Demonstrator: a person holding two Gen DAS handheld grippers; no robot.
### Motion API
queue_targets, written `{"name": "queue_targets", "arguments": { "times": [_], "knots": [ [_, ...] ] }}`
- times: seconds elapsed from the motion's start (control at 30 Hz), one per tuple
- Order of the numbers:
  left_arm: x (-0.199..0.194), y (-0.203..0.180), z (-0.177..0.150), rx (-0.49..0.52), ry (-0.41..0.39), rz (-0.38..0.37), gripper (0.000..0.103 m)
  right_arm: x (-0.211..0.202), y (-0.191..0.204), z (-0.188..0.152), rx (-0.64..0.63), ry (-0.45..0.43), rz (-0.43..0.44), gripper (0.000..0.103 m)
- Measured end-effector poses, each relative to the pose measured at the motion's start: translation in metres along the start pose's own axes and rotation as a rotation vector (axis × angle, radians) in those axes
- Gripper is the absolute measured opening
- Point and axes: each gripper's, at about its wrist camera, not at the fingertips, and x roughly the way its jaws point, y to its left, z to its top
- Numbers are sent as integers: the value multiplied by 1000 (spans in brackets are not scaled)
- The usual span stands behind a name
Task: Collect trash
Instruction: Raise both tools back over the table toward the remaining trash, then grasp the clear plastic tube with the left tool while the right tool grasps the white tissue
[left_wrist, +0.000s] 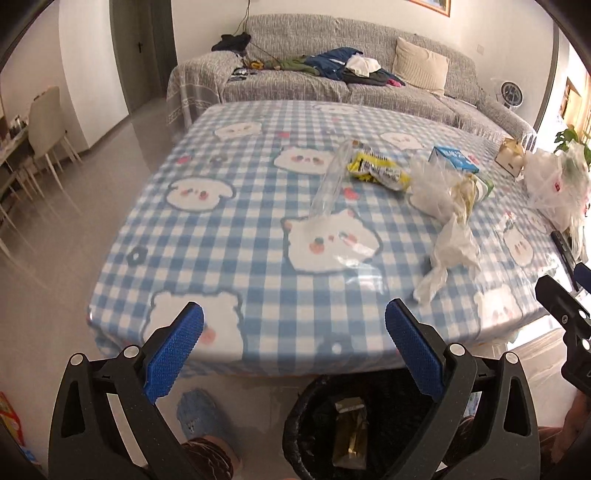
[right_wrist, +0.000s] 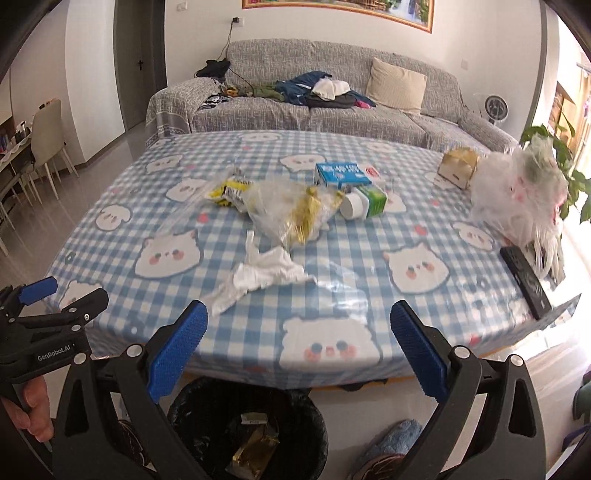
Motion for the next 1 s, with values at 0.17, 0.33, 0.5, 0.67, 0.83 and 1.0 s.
{"name": "queue_targets", "arguments": {
  "times": [0.17,0.33,0.5,0.67,0.83,1.0],
  "knots": [
    [14,-1,30,10,-5,5,97,21,-4,20,28,1,9,95],
    [39,-5,60,20,9,-1,96,48,-4,26,46,28,27,95],
    [72,-7,88,28,25,-6,96,72,3,31,22,50,48,93],
    [110,-11,110,29,73,-28,94,92,14,36,-5,77,51,91],
    [137,-20,123,56,90,-11,92,107,17,34,-12,96,56,84],
    [166,-17,124,45,131,-10,88,121,18,29,-9,123,57,78]
  ]
}}
